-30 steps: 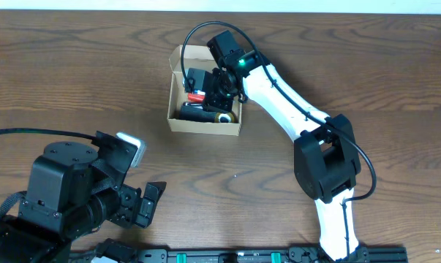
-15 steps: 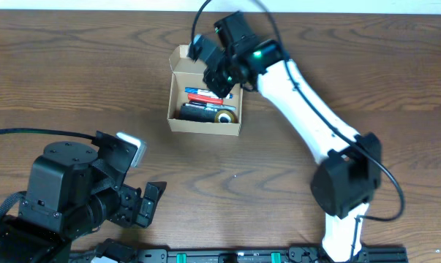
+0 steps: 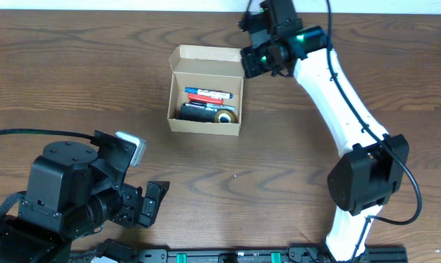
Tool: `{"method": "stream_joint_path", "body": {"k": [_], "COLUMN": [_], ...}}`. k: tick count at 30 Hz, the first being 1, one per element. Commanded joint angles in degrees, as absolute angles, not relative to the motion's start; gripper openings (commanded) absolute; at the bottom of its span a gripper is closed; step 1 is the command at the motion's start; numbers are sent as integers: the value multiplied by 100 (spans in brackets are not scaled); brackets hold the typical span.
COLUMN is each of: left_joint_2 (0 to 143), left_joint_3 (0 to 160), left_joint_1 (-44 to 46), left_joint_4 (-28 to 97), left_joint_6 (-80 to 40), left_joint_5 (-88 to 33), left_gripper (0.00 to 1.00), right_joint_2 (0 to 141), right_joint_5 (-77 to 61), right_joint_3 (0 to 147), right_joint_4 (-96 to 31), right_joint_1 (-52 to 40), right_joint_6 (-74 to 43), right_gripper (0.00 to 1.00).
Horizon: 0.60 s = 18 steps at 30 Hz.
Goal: Pack container
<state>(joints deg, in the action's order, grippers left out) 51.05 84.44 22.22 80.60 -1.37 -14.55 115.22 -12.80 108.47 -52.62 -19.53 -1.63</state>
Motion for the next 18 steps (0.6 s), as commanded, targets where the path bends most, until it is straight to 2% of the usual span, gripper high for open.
{"method": "stream_joint_path", "body": {"k": [1, 14, 18], "left_joint_2": [5113, 5127, 5223], "left_joint_3": [8416, 8414, 8414], "left_joint_1": [2215, 2215, 2213], "left_joint_4": [8055, 7579, 7210], "left_joint_6": [-172, -314, -399], "left_joint_5": [-1483, -1441, -714], "left_gripper": [95, 95, 95], "right_joint_2": [11544, 11544, 11544], "right_joint_5": [-1114, -1098, -1184], "right_joint_3": [10545, 9205, 8895], "right_joint_4": [-5280, -4578, -4322], "right_joint_1": [-1776, -1577, -1575], "right_joint_6": [-843, -1712, -1848], "right_gripper": [1, 1, 1]}}
